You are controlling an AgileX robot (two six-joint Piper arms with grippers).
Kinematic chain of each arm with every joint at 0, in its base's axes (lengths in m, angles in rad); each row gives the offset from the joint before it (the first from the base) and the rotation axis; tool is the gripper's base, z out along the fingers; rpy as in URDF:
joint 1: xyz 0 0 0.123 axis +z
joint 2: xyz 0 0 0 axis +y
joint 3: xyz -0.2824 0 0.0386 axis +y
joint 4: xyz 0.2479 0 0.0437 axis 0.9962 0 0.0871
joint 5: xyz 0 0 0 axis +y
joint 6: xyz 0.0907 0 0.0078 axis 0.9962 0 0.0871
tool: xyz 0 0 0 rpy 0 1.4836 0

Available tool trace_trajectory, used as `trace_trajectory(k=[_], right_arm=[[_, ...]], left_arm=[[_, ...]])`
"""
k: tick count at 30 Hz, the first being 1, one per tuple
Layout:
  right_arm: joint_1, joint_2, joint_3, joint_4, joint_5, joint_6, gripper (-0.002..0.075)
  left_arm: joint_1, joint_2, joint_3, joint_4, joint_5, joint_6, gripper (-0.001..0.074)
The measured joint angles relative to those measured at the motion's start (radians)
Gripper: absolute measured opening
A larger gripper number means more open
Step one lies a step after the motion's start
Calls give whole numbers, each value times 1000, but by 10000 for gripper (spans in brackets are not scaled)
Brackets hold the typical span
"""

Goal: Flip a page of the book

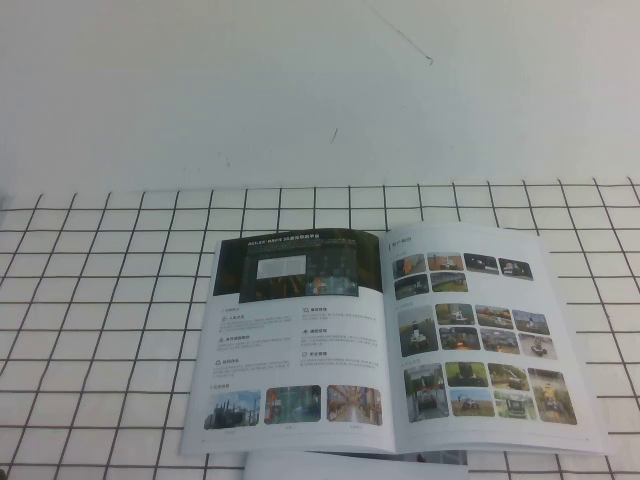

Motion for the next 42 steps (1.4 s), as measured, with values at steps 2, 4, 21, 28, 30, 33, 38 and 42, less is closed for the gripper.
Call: trace_trajectory(k=[2,4,21,28,30,33,38,42], right_arm=[[0,0,0,0,0,0,-2],[0,0,0,0,0,0,-2],[0,0,1,0,-258,0,-2],[0,0,1,0,-773,2,-2],[0,0,1,7,-916,4,-2],[0,0,1,12,-1101,8,-2],[0,0,1,83,-1220,13,-2],[0,0,-6,101,-1196,22,-2]], left_arm=[[0,0,0,0,0,0,-2],[0,0,0,0,0,0,-2],[0,0,6,0,-288,0,-3],[0,0,6,0,-603,0,-3],[0,0,6,0,-680,0,-4],[0,0,6,0,-750,-25,-3],[0,0,6,-7,-824,-57,-3],[0,0,6,-20,-870,-73,-3]])
